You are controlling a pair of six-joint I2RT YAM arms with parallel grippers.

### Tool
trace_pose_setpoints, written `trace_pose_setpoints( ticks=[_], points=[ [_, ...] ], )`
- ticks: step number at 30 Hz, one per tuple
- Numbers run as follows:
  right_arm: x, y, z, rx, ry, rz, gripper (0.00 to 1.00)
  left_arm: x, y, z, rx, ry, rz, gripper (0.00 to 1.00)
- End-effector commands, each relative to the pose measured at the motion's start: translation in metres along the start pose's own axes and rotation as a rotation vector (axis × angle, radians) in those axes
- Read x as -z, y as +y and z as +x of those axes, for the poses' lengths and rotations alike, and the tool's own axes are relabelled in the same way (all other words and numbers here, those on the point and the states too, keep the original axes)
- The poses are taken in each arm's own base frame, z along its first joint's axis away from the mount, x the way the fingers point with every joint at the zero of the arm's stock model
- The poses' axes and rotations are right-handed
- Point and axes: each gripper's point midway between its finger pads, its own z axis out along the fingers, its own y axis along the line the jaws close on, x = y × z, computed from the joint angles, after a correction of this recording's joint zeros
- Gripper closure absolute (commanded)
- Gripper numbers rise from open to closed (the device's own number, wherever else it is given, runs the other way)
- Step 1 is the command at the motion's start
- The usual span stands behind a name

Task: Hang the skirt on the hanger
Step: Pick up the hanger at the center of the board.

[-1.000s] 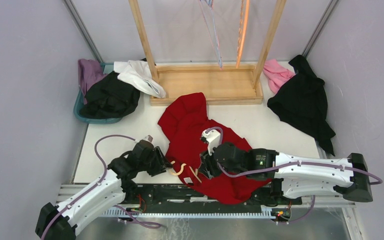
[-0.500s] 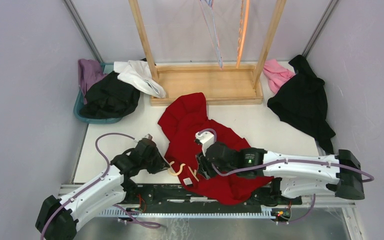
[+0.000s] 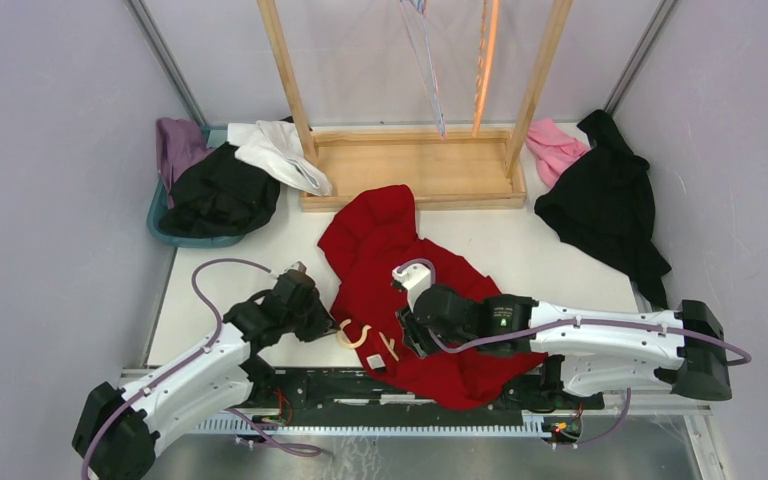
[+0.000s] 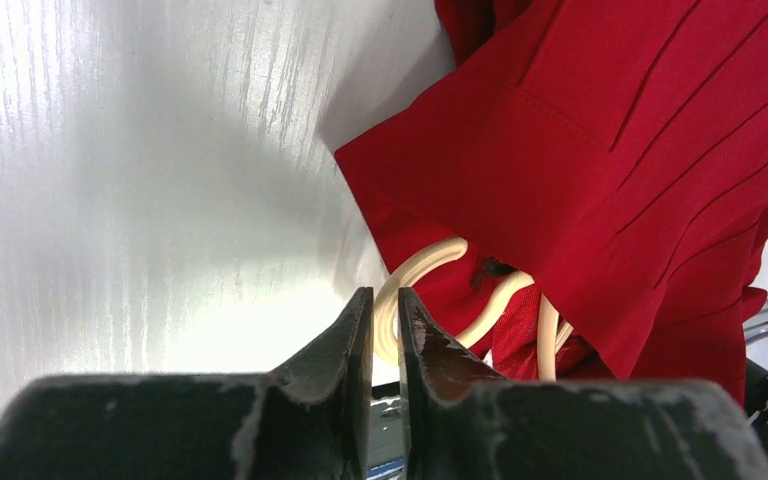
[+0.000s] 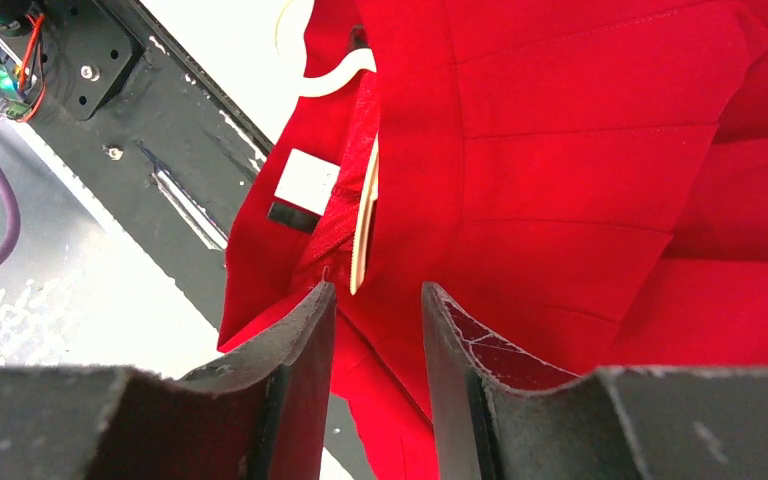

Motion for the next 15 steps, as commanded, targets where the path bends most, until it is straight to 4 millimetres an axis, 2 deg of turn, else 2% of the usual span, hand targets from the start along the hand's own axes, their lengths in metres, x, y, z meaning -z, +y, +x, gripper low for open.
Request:
trace_pose_setpoints(
  ticks=[1, 5, 15],
  points=[
    [0.011, 0.006, -0.022, 0.001, -0.069, -0.016, 0.57, 0.007, -0.013, -0.006, -0.042, -0.015, 0.032, 0.76],
    [0.009, 0.007, -0.021, 0.003, -0.066, -0.019, 0.57, 0.010, -0.013, -0.007, -0.046, -0.023, 0.020, 0.68],
    [0.005, 0.002, -0.018, 0.020, -0.064, 0.001, 0.57, 0.006, -0.013, 0.005, -0.104, -0.014, -0.083, 0.66]
  ],
)
